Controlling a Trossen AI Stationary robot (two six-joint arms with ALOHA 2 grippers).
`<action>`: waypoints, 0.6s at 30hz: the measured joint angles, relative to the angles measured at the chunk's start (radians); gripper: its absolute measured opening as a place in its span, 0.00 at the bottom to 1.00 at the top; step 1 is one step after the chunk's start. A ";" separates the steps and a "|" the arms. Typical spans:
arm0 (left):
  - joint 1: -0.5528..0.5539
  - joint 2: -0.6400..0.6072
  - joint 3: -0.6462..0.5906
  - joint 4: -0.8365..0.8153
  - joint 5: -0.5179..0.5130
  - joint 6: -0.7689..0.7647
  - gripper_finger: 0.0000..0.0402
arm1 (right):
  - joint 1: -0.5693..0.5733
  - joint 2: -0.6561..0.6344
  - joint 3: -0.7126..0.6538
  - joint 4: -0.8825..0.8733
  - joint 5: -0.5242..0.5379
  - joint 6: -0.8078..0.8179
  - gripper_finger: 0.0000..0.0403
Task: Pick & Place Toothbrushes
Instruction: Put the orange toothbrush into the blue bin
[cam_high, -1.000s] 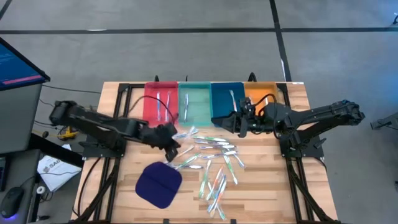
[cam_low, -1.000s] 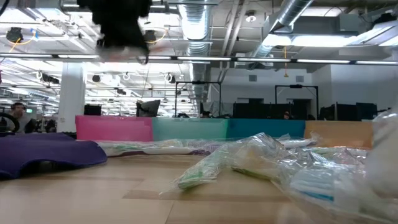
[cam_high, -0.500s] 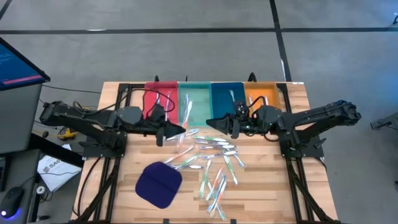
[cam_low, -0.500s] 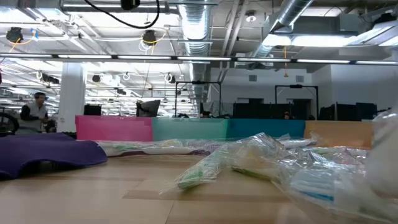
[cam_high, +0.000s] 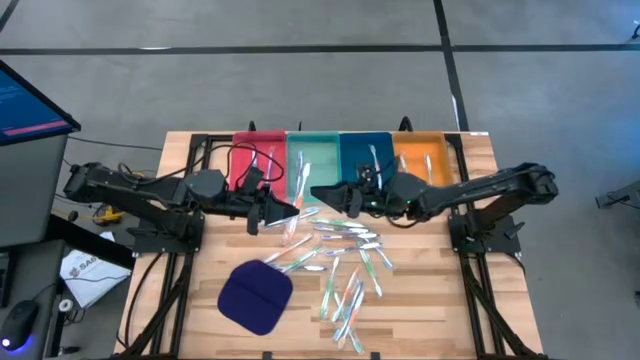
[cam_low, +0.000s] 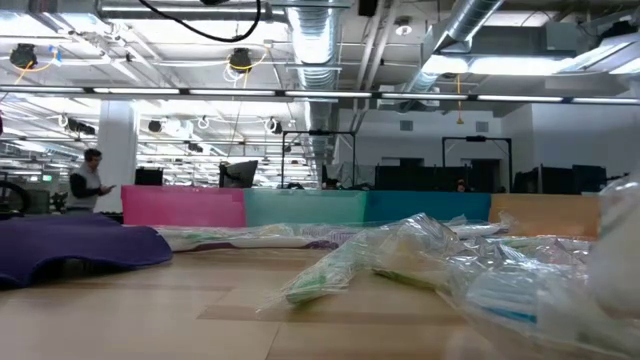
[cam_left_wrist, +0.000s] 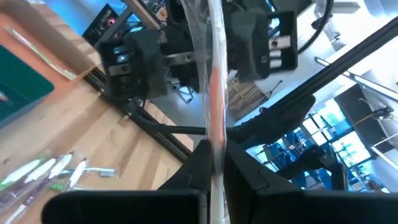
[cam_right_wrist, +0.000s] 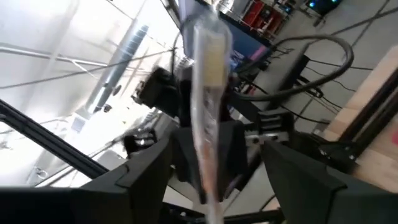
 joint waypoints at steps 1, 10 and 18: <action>0.000 0.000 0.000 -0.001 0.004 -0.007 0.02 | 0.000 0.013 0.011 -0.004 -0.001 0.000 0.62; 0.000 0.000 0.000 0.003 0.004 -0.024 0.02 | 0.003 0.146 0.174 -0.013 -0.106 -0.027 0.62; 0.000 0.000 0.000 0.011 -0.006 -0.027 0.02 | 0.003 0.157 0.218 -0.028 -0.152 -0.028 0.62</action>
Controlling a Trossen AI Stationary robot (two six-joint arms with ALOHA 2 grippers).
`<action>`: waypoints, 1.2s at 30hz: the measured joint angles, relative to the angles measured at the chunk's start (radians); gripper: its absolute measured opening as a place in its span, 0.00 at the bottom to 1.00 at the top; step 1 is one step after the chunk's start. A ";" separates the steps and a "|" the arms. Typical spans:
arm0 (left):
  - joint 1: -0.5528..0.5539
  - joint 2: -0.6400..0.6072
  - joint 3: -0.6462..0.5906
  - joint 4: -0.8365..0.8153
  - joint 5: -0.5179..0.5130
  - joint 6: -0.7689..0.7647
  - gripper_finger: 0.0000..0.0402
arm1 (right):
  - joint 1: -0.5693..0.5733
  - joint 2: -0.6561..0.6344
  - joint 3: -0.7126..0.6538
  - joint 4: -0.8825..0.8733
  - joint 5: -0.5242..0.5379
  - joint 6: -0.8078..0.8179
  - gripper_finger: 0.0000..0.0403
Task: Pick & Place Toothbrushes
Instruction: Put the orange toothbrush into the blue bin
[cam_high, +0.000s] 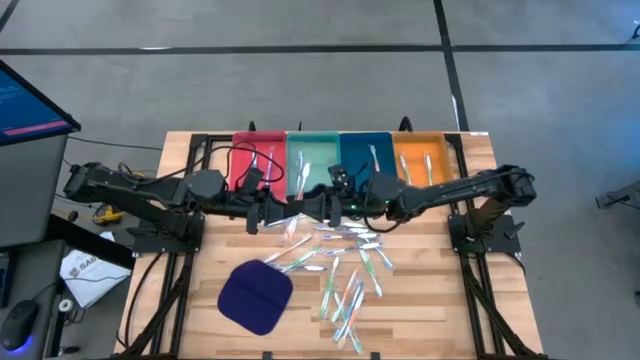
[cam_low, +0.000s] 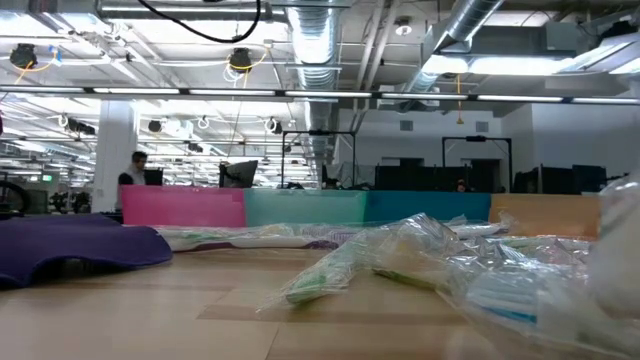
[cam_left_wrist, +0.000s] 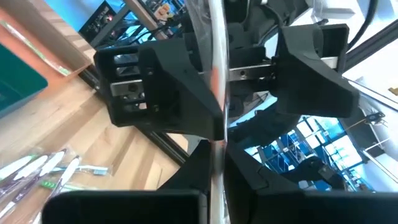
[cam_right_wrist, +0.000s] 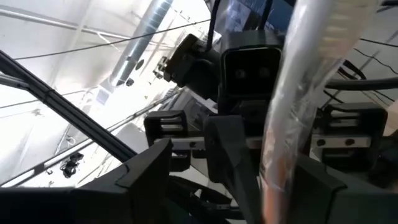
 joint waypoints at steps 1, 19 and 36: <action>-0.001 0.000 0.000 0.001 -0.005 0.000 0.02 | 0.000 -0.009 0.000 -0.016 0.000 -0.001 0.62; -0.005 -0.002 0.001 0.062 -0.040 0.004 0.02 | -0.001 -0.029 -0.001 -0.063 0.034 -0.045 0.09; -0.005 -0.001 -0.001 0.079 0.013 0.018 0.41 | -0.008 -0.033 0.001 -0.080 0.051 -0.026 0.04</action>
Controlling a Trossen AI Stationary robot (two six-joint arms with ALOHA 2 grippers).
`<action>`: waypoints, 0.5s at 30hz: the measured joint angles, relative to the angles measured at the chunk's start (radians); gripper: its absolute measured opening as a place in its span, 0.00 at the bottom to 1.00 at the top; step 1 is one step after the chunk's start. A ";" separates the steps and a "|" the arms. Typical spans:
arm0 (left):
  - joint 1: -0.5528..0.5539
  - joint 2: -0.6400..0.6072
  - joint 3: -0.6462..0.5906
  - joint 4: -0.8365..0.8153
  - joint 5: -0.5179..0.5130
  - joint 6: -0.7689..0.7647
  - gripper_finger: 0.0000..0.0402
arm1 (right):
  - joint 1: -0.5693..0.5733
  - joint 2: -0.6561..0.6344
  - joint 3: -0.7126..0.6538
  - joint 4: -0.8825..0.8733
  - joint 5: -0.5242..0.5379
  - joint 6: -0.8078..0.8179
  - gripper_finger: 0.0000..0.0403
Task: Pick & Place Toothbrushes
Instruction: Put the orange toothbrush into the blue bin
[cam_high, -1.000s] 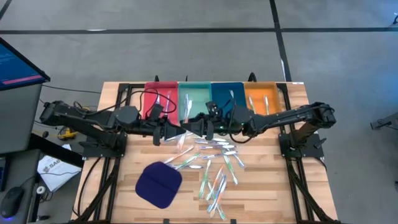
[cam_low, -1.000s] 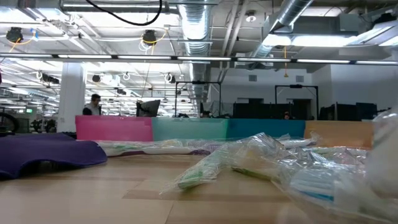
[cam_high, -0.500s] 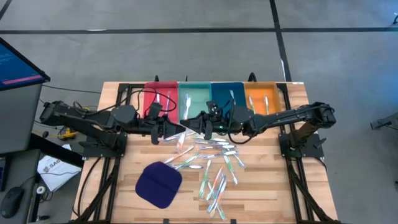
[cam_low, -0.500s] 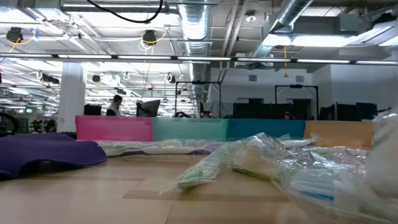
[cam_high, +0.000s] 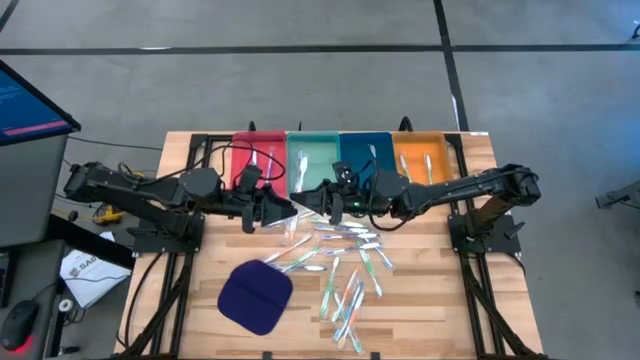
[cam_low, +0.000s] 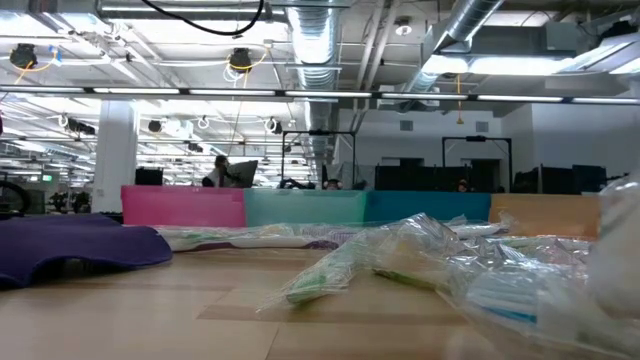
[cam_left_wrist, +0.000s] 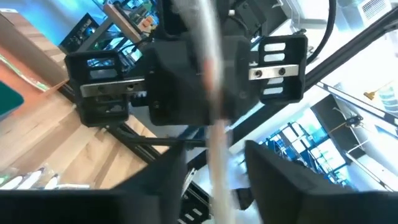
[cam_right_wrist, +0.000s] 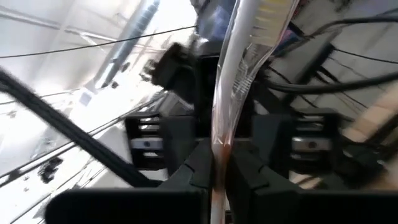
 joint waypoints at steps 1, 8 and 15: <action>0.000 0.000 0.000 -0.010 0.001 0.000 0.46 | -0.001 -0.008 0.000 -0.030 0.005 0.001 0.04; -0.005 0.000 0.000 -0.200 -0.027 0.024 0.72 | -0.046 -0.138 0.000 -0.427 0.099 0.021 0.04; -0.018 0.000 0.000 -0.209 -0.058 0.023 0.75 | -0.199 -0.288 0.000 -0.857 0.133 0.072 0.04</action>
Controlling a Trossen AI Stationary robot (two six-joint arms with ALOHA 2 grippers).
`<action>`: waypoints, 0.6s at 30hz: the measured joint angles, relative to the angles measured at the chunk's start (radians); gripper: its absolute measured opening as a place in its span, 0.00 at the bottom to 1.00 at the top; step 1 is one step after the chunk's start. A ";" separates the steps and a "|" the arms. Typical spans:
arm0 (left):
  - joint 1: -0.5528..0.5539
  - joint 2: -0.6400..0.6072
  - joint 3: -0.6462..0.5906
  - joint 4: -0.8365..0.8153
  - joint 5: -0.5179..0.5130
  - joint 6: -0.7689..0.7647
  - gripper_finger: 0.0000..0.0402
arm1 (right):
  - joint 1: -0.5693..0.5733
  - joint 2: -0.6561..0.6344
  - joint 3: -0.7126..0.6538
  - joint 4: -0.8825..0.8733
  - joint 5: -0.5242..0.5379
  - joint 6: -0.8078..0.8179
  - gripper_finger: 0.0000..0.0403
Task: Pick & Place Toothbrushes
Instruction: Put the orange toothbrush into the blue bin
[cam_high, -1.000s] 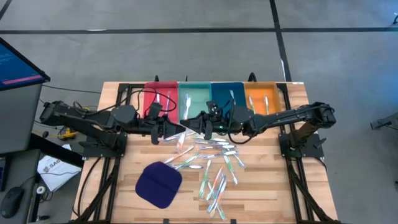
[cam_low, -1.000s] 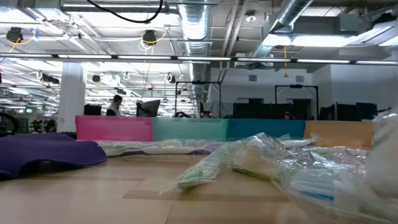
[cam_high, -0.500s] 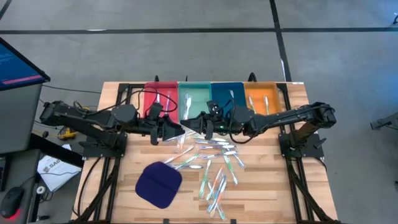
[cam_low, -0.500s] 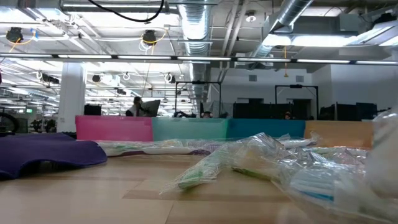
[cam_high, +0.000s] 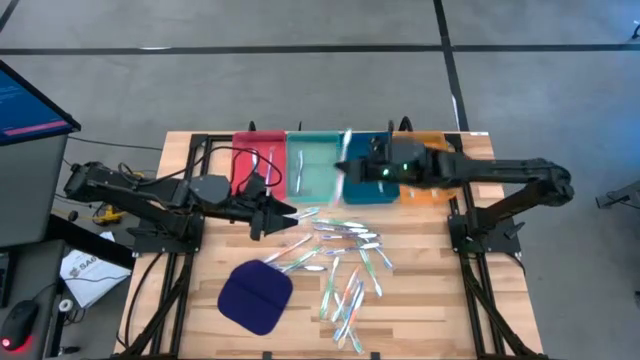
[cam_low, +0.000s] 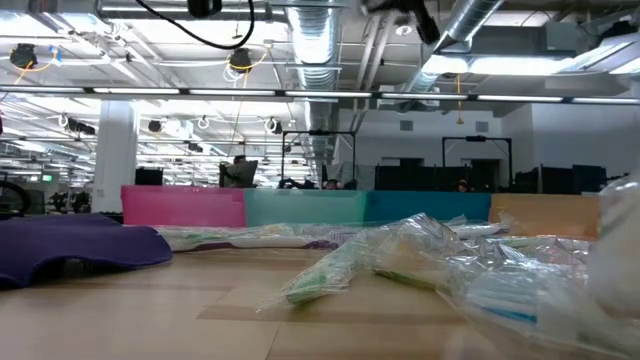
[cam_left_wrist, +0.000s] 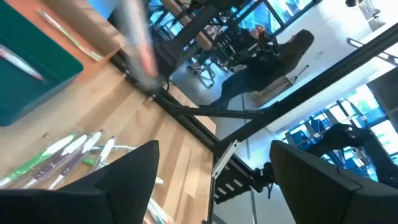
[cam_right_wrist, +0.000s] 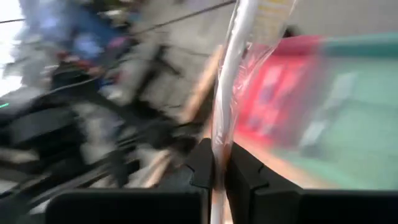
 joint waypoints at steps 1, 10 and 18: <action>0.000 0.000 0.000 0.000 -0.005 0.000 0.75 | -0.027 -0.007 0.000 -0.047 -0.001 0.003 0.04; 0.000 0.000 0.000 0.003 -0.120 -0.004 0.74 | -0.309 0.034 -0.002 -0.258 -0.174 -0.092 0.04; 0.054 0.000 0.000 0.011 -0.172 -0.004 0.74 | -0.499 0.218 -0.001 -0.290 -0.379 -0.279 0.04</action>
